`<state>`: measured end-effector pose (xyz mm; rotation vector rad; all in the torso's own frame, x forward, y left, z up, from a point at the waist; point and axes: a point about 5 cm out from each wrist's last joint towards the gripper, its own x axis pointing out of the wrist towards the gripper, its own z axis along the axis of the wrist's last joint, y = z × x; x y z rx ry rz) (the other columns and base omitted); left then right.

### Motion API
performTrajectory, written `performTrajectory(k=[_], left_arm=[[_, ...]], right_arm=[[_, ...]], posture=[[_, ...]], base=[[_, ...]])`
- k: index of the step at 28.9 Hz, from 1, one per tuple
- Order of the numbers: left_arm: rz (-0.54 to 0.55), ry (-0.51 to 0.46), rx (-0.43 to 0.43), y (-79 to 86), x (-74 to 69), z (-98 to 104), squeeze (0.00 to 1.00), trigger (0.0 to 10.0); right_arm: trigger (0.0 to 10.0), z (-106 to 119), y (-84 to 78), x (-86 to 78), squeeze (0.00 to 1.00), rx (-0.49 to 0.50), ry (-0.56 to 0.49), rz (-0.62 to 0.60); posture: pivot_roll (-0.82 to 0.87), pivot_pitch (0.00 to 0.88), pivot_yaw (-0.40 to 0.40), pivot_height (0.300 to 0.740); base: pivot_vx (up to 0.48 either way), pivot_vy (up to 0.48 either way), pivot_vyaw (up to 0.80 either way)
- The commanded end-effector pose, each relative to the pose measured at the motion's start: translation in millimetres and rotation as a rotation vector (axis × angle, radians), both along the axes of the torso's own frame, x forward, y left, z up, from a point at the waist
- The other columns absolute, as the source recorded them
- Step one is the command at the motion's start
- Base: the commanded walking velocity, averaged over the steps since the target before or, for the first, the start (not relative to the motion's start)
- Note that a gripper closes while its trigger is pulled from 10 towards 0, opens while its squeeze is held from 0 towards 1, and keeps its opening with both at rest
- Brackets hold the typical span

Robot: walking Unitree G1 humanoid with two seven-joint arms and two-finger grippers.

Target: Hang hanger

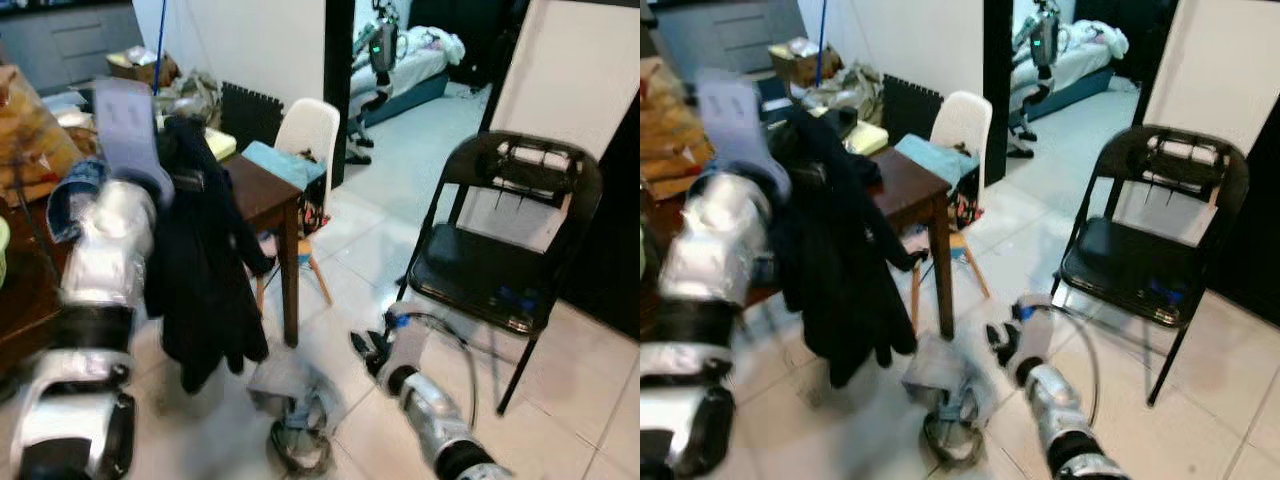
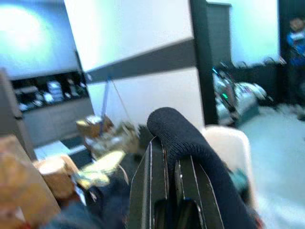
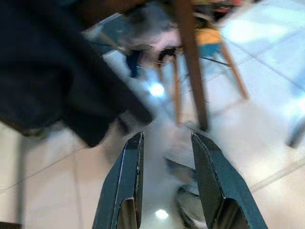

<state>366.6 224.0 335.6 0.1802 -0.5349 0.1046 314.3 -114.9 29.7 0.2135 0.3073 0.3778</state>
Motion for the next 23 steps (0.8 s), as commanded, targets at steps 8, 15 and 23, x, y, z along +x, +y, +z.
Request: performTrajectory(k=[8, 15, 23], left_arm=[[0.054, -0.102, 0.134, 4.8, -5.3, 72.6, 0.0, 10.0], [0.111, -0.116, 0.198, 12.3, -10.5, 96.1, 0.0, 10.0], [0.328, -0.144, 0.386, 37.2, -22.3, 134.1, 0.0, 10.0]], right_arm=[[10.0, -1.9, 0.1, -1.7, 0.0, -0.021, 0.003, 0.016], [10.0, -4.3, -5.1, -3.3, 0.0, 0.02, 0.014, -0.042], [10.0, -5.6, -4.5, -4.6, 0.0, 0.008, 0.015, -0.026]], posture=[[0.08, 0.0, 0.017, 0.74], [0.09, 0.0, 0.017, 0.74], [0.1, 0.0, 0.016, 0.74]], base=[[0.332, 0.0, 0.48], [0.333, 0.0, 0.23], [0.34, 0.0, 0.0]])
